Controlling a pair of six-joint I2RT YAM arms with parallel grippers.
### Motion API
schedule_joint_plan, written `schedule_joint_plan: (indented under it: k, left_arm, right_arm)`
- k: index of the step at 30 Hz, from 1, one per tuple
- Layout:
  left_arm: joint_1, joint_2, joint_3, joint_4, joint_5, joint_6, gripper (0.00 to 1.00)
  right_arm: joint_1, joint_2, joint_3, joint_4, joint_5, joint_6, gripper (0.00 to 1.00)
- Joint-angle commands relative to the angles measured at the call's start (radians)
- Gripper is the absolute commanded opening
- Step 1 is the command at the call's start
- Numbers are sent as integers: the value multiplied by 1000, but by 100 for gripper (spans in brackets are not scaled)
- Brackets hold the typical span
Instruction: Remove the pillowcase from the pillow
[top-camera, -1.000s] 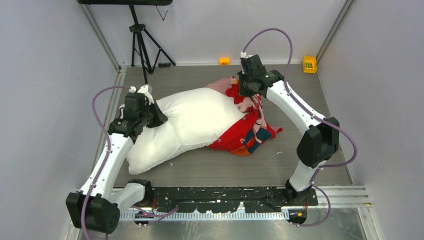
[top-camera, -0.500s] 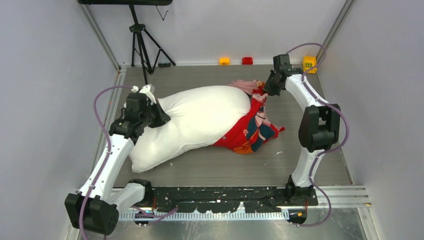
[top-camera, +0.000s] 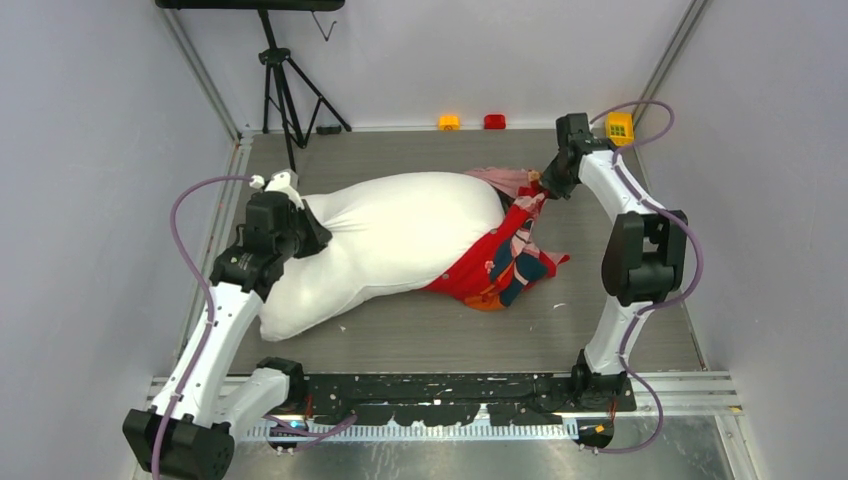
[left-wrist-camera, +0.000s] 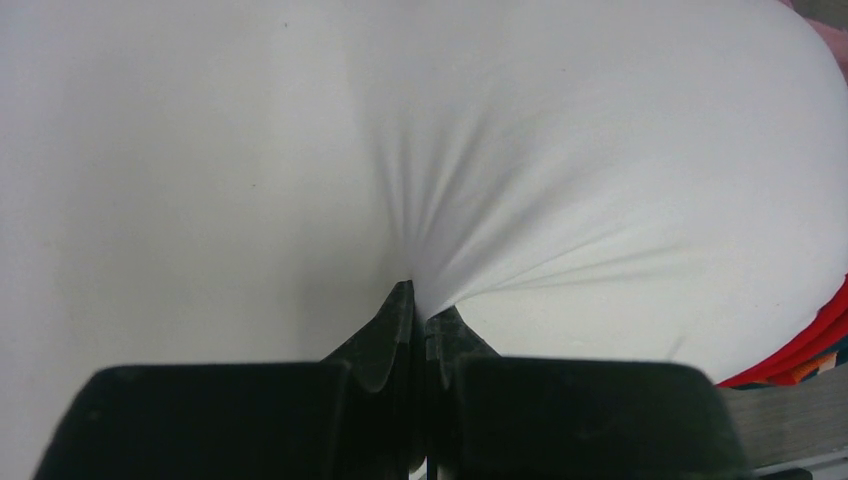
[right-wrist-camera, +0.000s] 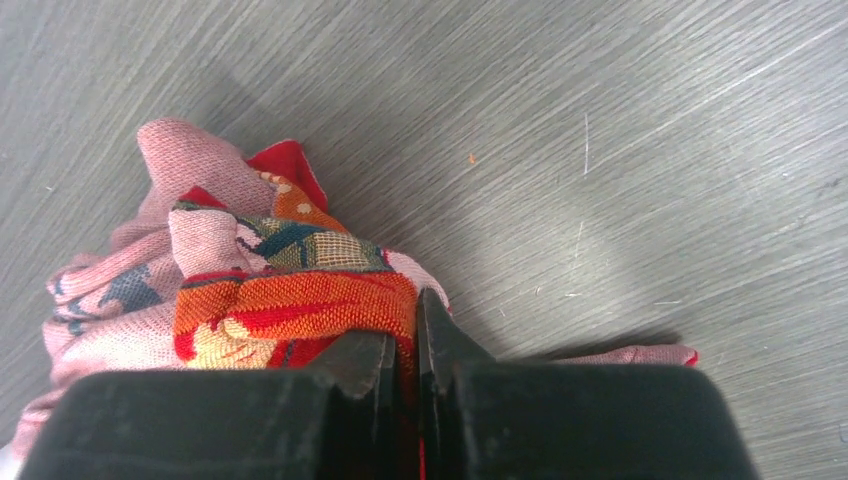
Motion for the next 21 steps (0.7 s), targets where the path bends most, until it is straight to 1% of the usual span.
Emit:
schedule_joint_plan:
  k: [1, 2, 3, 4, 5, 6, 7, 8, 9, 10, 11, 13, 16, 17, 18, 21]
  left_arm:
    - [63, -57, 90, -43, -359, 34, 0]
    - [62, -56, 92, -41, -355, 36, 0]
    - [62, -54, 94, -32, -344, 38, 0]
    - [62, -51, 93, -19, -321, 41, 0]
    - [62, -44, 95, -3, -287, 53, 0]
    - [62, -32, 100, 12, -236, 58, 0]
    - [62, -13, 107, 22, -179, 59, 0]
    - [61, 10, 121, 25, -138, 50, 0]
    - [60, 31, 135, 25, -108, 38, 0]
    - [57, 54, 149, 25, -88, 27, 0]
    - [52, 72, 167, 28, -79, 21, 0]
    - [45, 110, 193, 34, -82, 10, 0]
    - [43, 159, 230, 40, -117, -2, 0]
    - [44, 176, 240, 40, -131, -6, 0]
    - [43, 191, 247, 38, -143, -13, 0]
    - [44, 227, 261, 33, -151, -48, 0]
  right_arm:
    - [-156, -101, -3, 112, 368, -47, 0]
    - [-156, -119, -3, 125, 320, -74, 0]
    - [-156, -135, -2, 140, 235, -121, 7]
    - [-156, -155, -1, 149, 88, -172, 26]
    - [-156, -177, -8, 162, -117, -202, 50]
    - [-154, -209, -37, 196, -245, -194, 81]
    - [-148, -252, -78, 258, -351, -180, 88]
    - [-133, -293, -102, 300, -401, -170, 89]
    - [-104, -329, -101, 298, -402, -174, 90]
    - [-67, -356, -87, 257, -374, -197, 90]
    - [16, -381, -66, 209, -332, -229, 90]
    - [137, -436, -56, 118, -252, -281, 90]
    - [286, -584, -134, 86, -141, -308, 90]
    - [320, -631, -161, 78, -98, -308, 90]
    - [343, -671, -184, 66, -86, -313, 90]
    - [372, -773, -233, 5, -103, -327, 90]
